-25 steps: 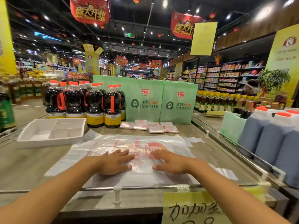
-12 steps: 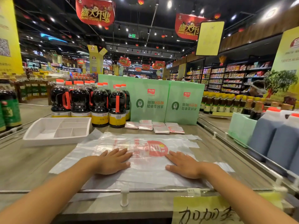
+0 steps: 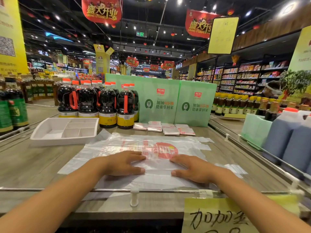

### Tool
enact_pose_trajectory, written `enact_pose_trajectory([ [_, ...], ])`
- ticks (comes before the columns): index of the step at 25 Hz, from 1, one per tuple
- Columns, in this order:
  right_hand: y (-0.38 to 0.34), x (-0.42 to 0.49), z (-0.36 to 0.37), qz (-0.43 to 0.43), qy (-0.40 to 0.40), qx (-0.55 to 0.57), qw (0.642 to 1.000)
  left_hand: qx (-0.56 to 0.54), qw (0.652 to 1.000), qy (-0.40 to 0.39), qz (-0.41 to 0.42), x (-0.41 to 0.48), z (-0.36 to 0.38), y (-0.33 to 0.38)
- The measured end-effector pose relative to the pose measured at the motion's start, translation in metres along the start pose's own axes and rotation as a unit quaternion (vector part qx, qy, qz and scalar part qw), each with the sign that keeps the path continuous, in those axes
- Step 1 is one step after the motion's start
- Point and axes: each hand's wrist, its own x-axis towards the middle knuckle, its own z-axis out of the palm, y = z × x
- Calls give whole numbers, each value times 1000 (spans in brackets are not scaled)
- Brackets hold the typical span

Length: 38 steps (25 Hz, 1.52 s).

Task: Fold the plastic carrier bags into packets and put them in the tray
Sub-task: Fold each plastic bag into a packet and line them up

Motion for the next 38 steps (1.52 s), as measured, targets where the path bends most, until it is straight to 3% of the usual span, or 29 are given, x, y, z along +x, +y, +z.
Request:
enact_pose_trajectory([
  [4,-4,-2,-1,9,83,-28,996,-23,998,60,-13,-1,-2,3],
  [7,-7,-2,-2,29,109,-33,993,19,997,74,-1,-6,-5,6],
  [11,-7,-4,-7,67,157,-23,985,68,981,177,35,-9,-12,10],
  [17,-4,-7,-13,120,256,-37,958,55,975,212,-25,-19,-23,13],
  [22,1,-6,-14,162,213,-74,961,230,932,260,-100,-18,-29,12],
  [26,7,-4,-12,168,207,-117,957,278,908,275,-152,-11,-27,3],
  [30,17,1,-9,169,193,-266,929,296,905,261,-156,-2,-16,-23],
  [33,15,1,-9,200,149,-349,903,281,919,218,-168,0,-12,-25],
  [38,6,0,-16,270,56,-429,860,156,978,79,-118,0,-6,-21],
])
